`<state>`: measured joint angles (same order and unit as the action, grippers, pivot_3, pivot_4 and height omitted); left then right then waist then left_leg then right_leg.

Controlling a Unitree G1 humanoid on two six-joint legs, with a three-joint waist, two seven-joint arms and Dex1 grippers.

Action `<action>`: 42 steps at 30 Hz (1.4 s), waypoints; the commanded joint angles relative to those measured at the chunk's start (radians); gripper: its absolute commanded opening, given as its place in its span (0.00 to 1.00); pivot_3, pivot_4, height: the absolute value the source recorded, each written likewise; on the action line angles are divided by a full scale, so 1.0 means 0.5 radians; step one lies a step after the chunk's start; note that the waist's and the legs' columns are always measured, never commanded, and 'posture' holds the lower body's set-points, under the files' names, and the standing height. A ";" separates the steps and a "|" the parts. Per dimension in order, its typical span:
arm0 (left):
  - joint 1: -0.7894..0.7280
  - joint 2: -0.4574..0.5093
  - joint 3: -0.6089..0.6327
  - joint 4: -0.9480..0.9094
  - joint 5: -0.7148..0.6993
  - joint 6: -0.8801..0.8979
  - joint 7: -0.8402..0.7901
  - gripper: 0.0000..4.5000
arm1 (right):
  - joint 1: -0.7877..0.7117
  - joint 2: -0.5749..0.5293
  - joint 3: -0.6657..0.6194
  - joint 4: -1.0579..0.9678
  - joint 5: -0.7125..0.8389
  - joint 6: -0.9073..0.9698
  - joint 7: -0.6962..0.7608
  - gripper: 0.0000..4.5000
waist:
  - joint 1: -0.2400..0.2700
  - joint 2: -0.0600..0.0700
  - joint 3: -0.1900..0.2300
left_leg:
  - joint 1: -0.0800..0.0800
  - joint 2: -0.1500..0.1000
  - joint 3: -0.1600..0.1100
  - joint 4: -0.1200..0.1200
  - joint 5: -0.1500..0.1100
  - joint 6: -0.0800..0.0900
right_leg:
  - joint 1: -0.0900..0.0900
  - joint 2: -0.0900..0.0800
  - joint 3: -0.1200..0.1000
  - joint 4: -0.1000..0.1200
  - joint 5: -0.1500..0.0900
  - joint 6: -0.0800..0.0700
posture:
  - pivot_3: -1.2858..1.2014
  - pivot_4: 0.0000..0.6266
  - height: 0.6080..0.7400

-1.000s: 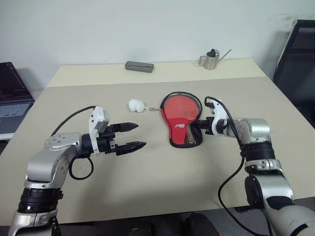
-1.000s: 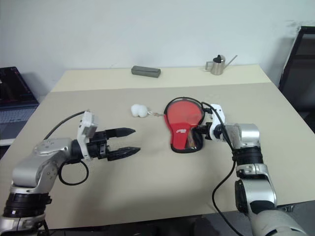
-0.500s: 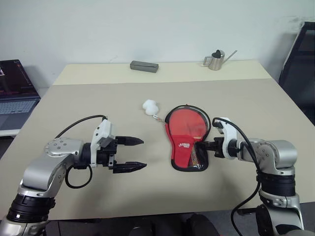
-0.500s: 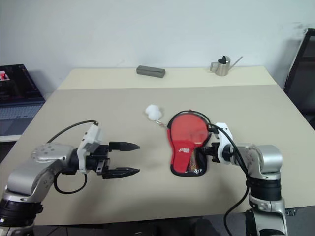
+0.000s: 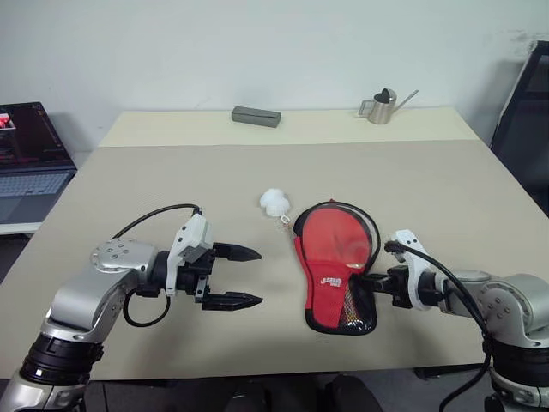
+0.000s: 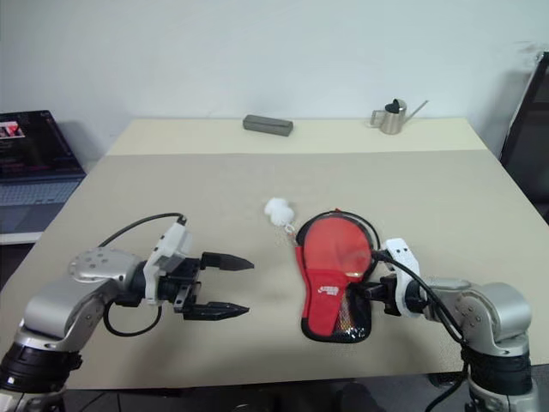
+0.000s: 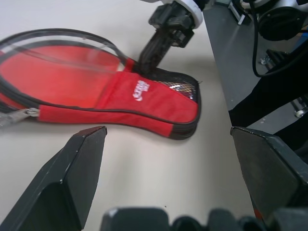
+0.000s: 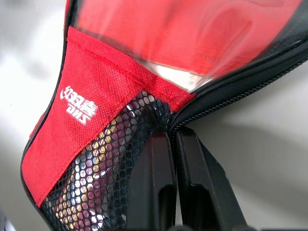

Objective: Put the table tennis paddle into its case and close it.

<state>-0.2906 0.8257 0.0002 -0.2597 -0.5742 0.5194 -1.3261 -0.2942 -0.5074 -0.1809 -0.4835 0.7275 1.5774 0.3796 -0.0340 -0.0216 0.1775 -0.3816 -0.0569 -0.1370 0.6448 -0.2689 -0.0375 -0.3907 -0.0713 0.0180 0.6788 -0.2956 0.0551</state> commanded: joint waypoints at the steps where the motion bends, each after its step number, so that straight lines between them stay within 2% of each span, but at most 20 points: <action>1: -0.030 0.016 -0.007 -0.054 -0.029 -0.025 -0.038 1.00 | 0.111 -0.061 -0.003 -0.079 0.185 0.074 -0.057 0.00 | 0.004 0.000 0.000 | 0.000 0.000 0.000 0.000 0.000 0.000 | 0.001 0.000 -0.001 -0.001 0.000 0.000 | 0.52 0.24 1.00; 11: -0.027 0.008 -0.029 -0.053 -0.020 -0.035 -0.049 1.00 | 0.206 -0.159 -0.041 -0.155 0.560 0.074 -0.274 0.00 | 0.008 0.000 0.000 | 0.001 0.000 -0.001 0.000 0.000 0.001 | 0.003 0.000 -0.001 -0.001 0.000 0.000 | 0.52 0.24 1.00; 20: -0.012 0.002 -0.022 -0.055 -0.016 -0.034 -0.021 1.00 | 0.163 -0.104 -0.068 -0.085 0.722 0.074 -0.544 0.00 | 0.005 0.000 0.000 | 0.001 0.001 -0.001 0.000 0.000 0.001 | 0.003 0.001 -0.001 -0.001 0.000 0.000 | 0.52 0.24 1.00; 27: -0.003 -0.009 -0.022 -0.050 -0.011 -0.041 -0.004 1.00 | 0.159 0.026 -0.237 -0.063 0.836 0.074 -0.854 0.00 | 0.003 0.000 0.000 | 0.003 0.001 0.000 0.001 0.000 0.001 | 0.003 0.001 0.000 0.000 0.000 0.000 | 0.52 0.24 1.00; 31: 0.004 -0.016 -0.024 -0.043 -0.010 -0.048 0.002 1.00 | 0.167 0.076 -0.394 -0.115 0.965 0.074 -1.018 0.23 | 0.004 0.000 0.000 | 0.003 0.001 0.001 0.001 0.000 0.001 | 0.003 0.001 0.001 0.002 0.000 0.000 | 0.52 0.24 1.00; 35: 0.016 -0.018 -0.026 -0.036 -0.005 -0.062 0.004 1.00 | 0.188 0.003 -0.449 -0.147 1.283 0.054 -1.036 0.52 | 0.003 0.000 0.000 | 0.003 0.001 0.000 0.001 0.000 0.001 | 0.003 0.001 0.001 0.002 0.000 0.000 | 0.52 0.24 1.00; 39: 0.016 -0.024 -0.029 -0.031 -0.003 -0.069 0.010 1.00 | 0.174 -0.186 -0.460 -0.110 1.447 -0.081 -1.028 0.52 | 0.003 0.000 0.000 | 0.003 0.001 0.001 0.001 0.000 0.001 | 0.003 0.001 0.001 0.001 0.000 0.000 | 0.52 0.24 1.00; 42: 0.018 -0.029 -0.030 -0.032 -0.005 -0.069 0.020 1.00 | 0.125 -0.346 -0.399 -0.169 1.420 -0.203 -0.839 0.52 | 0.002 0.000 0.000 | 0.003 0.001 0.002 0.002 0.000 0.001 | 0.004 0.001 0.001 0.001 0.000 0.000 | 0.52 0.24 1.00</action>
<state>-0.2806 0.8109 -0.0188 -0.2605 -0.5709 0.4956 -1.3191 -0.2131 -0.6568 -0.3776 -0.5286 1.4240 1.5186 -0.0921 -0.0328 -0.0216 0.1776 -0.3802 -0.0565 -0.1357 0.6456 -0.2691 -0.0368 -0.3887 -0.0706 0.0181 0.6795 -0.2957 0.0549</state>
